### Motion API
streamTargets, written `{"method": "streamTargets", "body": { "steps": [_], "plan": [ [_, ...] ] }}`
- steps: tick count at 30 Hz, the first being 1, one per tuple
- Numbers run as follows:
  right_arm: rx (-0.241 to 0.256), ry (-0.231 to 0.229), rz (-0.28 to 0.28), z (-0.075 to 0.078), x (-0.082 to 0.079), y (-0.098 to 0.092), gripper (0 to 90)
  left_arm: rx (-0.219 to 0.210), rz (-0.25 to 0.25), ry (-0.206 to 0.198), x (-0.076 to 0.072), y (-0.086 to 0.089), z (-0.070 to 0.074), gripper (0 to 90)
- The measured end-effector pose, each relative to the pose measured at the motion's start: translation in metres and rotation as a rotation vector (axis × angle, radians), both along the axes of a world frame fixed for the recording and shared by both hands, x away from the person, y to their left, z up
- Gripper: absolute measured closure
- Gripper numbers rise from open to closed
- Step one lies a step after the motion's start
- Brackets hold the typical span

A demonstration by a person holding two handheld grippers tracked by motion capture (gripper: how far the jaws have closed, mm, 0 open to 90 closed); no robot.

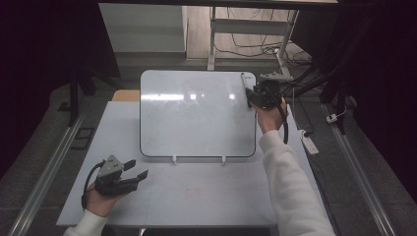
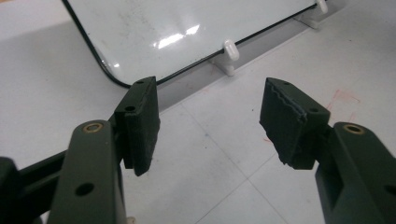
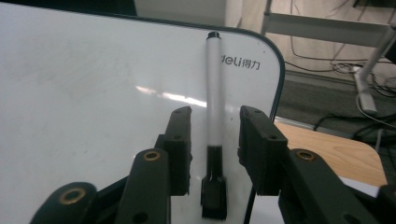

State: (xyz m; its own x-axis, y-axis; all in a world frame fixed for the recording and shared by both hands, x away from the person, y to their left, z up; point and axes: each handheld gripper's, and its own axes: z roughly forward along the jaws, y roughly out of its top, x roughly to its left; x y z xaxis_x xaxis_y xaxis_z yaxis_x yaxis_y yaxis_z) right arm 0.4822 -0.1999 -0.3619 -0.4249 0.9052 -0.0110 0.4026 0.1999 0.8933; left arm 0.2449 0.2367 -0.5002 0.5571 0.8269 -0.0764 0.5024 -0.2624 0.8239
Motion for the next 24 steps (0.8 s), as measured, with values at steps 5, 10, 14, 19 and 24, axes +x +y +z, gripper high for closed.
{"method": "streamTargets", "body": {
  "steps": [5, 10, 14, 19, 24],
  "plan": [
    [0.051, -0.019, 0.091, -0.008, -0.022, -0.019, 56.7, -0.002, 0.011, 0.012, 0.004, 0.003, -0.001, 35.3],
    [0.071, -0.025, 0.173, -0.023, -0.046, -0.034, 52.6, 0.007, 0.010, 0.025, 0.007, 0.000, -0.002, 32.4],
    [0.073, -0.039, 0.222, -0.035, -0.066, -0.043, 51.2, 0.008, 0.022, 0.028, 0.008, 0.000, -0.002, 31.2],
    [0.073, -0.058, 0.289, -0.055, -0.098, -0.056, 49.6, 0.005, 0.018, 0.022, 0.007, 0.000, -0.002, 29.1],
    [0.061, -0.057, 0.331, -0.080, -0.129, -0.071, 48.5, 0.000, 0.005, 0.030, 0.007, 0.000, -0.003, 27.4]
  ]
}}
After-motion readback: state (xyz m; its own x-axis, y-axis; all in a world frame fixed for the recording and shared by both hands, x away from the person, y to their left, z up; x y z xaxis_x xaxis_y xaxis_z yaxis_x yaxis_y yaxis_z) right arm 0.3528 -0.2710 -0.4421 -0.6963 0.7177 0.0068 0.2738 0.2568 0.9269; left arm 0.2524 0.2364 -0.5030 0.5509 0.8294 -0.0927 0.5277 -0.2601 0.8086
